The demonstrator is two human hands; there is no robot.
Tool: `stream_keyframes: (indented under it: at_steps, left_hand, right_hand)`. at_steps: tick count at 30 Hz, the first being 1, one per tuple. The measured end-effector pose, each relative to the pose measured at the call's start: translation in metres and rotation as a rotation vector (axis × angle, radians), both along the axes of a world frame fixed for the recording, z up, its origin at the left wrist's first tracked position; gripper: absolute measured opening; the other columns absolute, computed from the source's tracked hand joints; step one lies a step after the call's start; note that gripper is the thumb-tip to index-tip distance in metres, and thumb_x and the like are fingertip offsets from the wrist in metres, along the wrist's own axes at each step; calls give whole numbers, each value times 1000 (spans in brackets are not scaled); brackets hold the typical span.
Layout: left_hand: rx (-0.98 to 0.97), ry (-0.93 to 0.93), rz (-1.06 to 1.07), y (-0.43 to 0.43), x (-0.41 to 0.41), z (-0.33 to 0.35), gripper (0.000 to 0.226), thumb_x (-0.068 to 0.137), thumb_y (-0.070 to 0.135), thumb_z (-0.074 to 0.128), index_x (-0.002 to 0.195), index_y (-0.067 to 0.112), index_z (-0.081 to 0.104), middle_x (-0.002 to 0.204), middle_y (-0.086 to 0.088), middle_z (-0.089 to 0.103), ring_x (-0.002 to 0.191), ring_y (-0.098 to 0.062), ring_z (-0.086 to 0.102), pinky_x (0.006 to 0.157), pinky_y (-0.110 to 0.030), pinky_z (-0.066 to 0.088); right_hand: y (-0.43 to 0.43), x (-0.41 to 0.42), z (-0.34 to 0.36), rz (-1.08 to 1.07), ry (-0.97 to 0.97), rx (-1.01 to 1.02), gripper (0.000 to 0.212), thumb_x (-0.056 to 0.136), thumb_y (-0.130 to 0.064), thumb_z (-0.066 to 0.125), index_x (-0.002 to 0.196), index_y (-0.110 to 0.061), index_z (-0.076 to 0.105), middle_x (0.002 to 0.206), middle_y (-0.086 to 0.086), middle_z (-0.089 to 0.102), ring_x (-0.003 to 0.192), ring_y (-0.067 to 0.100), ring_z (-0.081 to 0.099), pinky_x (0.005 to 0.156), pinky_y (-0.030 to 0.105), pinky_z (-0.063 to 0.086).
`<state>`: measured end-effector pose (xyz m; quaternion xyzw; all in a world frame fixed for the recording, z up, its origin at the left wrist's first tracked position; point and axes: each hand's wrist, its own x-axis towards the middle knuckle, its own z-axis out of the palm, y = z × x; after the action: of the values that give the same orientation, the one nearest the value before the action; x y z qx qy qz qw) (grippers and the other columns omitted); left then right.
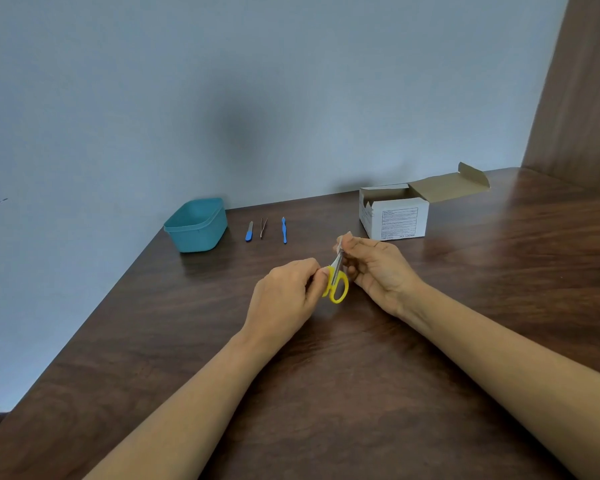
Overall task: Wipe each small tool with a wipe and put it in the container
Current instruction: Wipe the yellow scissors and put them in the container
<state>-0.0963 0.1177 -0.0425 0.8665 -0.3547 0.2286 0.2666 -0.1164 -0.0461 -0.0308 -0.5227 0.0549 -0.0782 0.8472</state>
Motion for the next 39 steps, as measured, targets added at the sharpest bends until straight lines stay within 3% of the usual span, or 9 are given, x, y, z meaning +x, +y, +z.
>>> stream_keyframes:
  at_steps: [5,12,18,26,33,37,39]
  left_hand:
    - [-12,25,-19,-2,-1,1,39,96,40,39,71,14,54,62,4,53,58,-13,50,53,-37,43]
    - [-36,47,-46,-3,-2,2,40,96,41,38,70,16,55,62,4,54,58,-13,51,54,-35,43]
    - [-42,55,-45,-2,-3,3,40,96,41,37,71,16,56,63,4,56,59,-12,52,54,-34,43]
    - [-59,77,-62,-3,-4,3,40,96,41,38,69,16,54,60,5,53,57,-13,51,53,-34,42]
    - [-46,97,-70,-4,-6,2,38,97,40,41,69,18,54,59,7,51,57,-12,50,54,-34,41]
    - [-162,126,-32,-3,-6,3,39,98,39,44,63,22,49,54,7,44,54,-13,44,52,-32,37]
    - [-260,145,22,-1,-4,3,40,96,43,42,62,22,47,52,5,41,53,-13,41,52,-33,35]
  right_hand:
    - [-1,-1,5,16,18,101,8,88,-7,60,87,-6,68,75,1,68,66,7,53,57,15,39]
    - [3,-1,6,-69,40,113,12,82,-16,69,77,-7,63,70,3,49,51,6,42,51,17,35]
    - [2,-3,6,-37,20,56,13,89,-18,62,84,-10,71,81,3,70,58,5,48,58,19,35]
    - [1,-1,7,-64,56,128,11,82,-18,70,80,-8,65,72,4,52,55,7,44,55,19,35]
    - [-10,2,9,-123,85,256,10,84,-23,68,82,-15,64,68,-4,64,57,3,53,53,16,34]
    - [-22,4,10,-242,75,343,10,84,-24,69,80,-18,62,64,-6,61,63,3,54,52,13,34]
    - [-23,5,7,-215,68,235,8,84,-23,69,83,-17,63,70,-4,60,64,4,52,53,12,34]
